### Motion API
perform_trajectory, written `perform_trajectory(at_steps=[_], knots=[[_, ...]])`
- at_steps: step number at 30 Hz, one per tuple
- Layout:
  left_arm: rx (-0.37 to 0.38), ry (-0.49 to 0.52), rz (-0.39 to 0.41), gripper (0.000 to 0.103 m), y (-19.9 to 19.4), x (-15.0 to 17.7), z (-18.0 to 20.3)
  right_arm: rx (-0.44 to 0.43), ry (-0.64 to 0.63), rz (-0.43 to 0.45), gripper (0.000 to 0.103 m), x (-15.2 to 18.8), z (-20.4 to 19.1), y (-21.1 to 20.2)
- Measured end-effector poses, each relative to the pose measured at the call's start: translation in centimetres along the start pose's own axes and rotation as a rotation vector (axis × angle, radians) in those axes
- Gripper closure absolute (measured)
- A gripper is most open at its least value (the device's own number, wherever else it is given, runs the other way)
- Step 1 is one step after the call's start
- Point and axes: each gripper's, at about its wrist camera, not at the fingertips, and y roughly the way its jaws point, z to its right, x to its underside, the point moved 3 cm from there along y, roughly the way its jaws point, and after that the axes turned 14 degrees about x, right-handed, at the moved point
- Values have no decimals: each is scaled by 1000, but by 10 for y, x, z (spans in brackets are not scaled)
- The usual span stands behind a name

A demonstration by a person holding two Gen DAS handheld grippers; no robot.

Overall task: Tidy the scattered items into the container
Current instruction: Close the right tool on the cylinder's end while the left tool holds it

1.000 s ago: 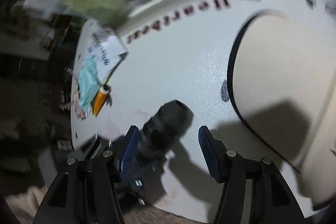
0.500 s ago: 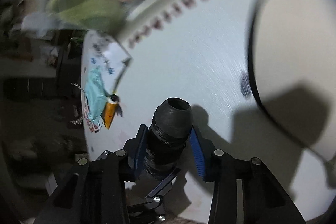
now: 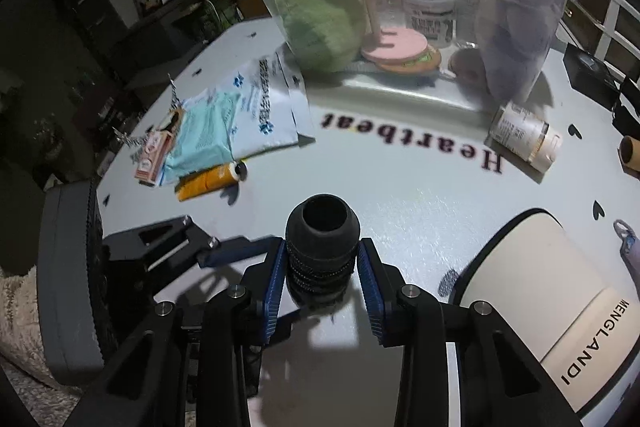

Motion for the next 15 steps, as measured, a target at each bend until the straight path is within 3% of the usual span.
perform_trajectory(at_steps=[9, 10, 15], knots=[[-20, 101, 37, 50, 10, 12, 0, -88, -41, -109, 66, 0, -3, 6], [-13, 107, 37, 57, 10, 13, 2, -99, -45, -121, 66, 0, -4, 6], [14, 83, 44, 57, 10, 21, 1, -135, -50, -174, 66, 0, -12, 9]])
